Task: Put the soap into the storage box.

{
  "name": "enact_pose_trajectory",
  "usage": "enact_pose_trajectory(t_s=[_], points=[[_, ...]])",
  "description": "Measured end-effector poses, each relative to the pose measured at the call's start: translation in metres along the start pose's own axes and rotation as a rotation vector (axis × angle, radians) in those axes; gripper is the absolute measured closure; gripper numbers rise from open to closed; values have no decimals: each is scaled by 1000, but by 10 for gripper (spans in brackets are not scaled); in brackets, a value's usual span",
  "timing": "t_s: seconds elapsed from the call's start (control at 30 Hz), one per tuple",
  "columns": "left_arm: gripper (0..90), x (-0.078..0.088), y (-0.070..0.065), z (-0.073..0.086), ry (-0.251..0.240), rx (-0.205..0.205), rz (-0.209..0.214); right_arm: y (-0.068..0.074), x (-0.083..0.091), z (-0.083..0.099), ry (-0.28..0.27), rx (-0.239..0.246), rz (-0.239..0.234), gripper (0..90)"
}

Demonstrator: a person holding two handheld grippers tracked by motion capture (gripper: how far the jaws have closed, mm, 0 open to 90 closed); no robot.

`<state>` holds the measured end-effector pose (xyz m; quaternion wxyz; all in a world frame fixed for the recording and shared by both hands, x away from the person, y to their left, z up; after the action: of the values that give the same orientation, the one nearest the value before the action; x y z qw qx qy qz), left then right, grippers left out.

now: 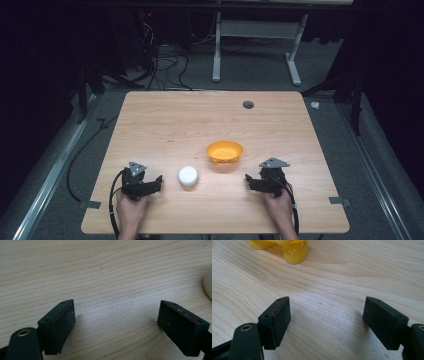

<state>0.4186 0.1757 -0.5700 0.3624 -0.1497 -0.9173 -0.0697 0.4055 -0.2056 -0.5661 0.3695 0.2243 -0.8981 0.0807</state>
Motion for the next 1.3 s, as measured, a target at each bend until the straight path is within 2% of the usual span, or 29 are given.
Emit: enact_pose_trajectory(t_s=[0.4, 0.57, 0.83, 0.97, 1.03, 1.3], points=[[154, 1, 0, 0, 3, 3, 2, 0, 0, 0, 0, 0, -1, 231], [156, 3, 2, 2, -1, 21, -19, 0, 0, 0, 0, -1, -4, 232], [155, 7, 3, 0, -24, 31, 0, 0, 0, 0, 0, -1, -6, 232], [155, 11, -1, -5, -38, 16, 15, 0, 0, 0, 0, -1, -6, 231], [155, 15, -4, -8, -47, -4, 21, 0, 0, 0, 0, 0, -6, 231], [155, 26, -13, -16, -84, -26, 43, 0, 0, 0, 0, -1, -6, 232]])
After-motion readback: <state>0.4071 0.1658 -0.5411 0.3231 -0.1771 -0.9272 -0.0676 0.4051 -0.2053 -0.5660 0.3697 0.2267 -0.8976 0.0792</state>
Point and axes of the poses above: each handheld gripper's, and its own axes: x roughly backward along the jaws, z roughly out of its underside, y roughly to its left, the point moved 9 cm from there along -x, roughly forward along the jaws, and after that the axes turned 3 degrees about -z, right-handed, at the moved point
